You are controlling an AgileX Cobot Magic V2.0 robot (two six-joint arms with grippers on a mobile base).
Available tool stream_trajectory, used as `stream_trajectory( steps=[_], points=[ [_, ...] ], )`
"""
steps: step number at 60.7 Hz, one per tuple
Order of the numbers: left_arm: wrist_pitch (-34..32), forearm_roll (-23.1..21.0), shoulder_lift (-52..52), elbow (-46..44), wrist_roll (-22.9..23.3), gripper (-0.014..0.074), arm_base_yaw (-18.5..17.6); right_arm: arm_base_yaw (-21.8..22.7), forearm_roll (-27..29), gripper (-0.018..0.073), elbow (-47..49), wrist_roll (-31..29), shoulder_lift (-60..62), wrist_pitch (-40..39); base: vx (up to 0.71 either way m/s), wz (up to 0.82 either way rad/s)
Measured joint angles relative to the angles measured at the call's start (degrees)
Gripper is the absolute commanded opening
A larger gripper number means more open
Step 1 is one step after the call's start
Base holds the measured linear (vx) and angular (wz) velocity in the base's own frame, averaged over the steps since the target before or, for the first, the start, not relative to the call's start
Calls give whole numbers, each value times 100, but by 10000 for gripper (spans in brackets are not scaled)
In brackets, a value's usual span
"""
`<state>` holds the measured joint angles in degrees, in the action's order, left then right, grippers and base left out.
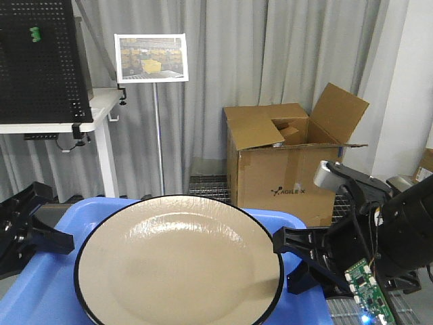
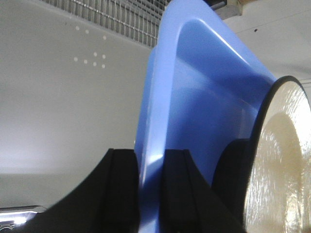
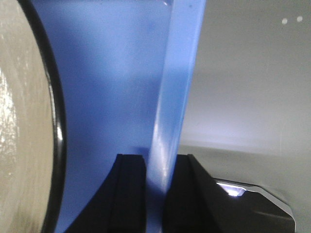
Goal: Place disk in tray to left cabinet
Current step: 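Hold the tray while the base drives to the open white cabinet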
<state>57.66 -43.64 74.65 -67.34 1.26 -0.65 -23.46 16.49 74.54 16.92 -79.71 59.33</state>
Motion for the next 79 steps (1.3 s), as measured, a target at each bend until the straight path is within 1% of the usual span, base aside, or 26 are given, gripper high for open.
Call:
stream_trajectory(
  steps=[19, 37, 55, 79],
  points=[
    [-6, 0, 0, 0, 0, 0, 0, 0, -1, -4, 0, 0, 0, -6, 48, -13],
    [-6, 0, 0, 0, 0, 0, 0, -2, 5, -4, 0, 0, 0, -6, 41, -36],
    [-11, 0, 0, 0, 0, 0, 0, -2, 5, -4, 0, 0, 0, -6, 32, -60],
    [-11, 0, 0, 0, 0, 0, 0, -6, 5, -4, 0, 0, 0, -6, 25, -78]
  ],
)
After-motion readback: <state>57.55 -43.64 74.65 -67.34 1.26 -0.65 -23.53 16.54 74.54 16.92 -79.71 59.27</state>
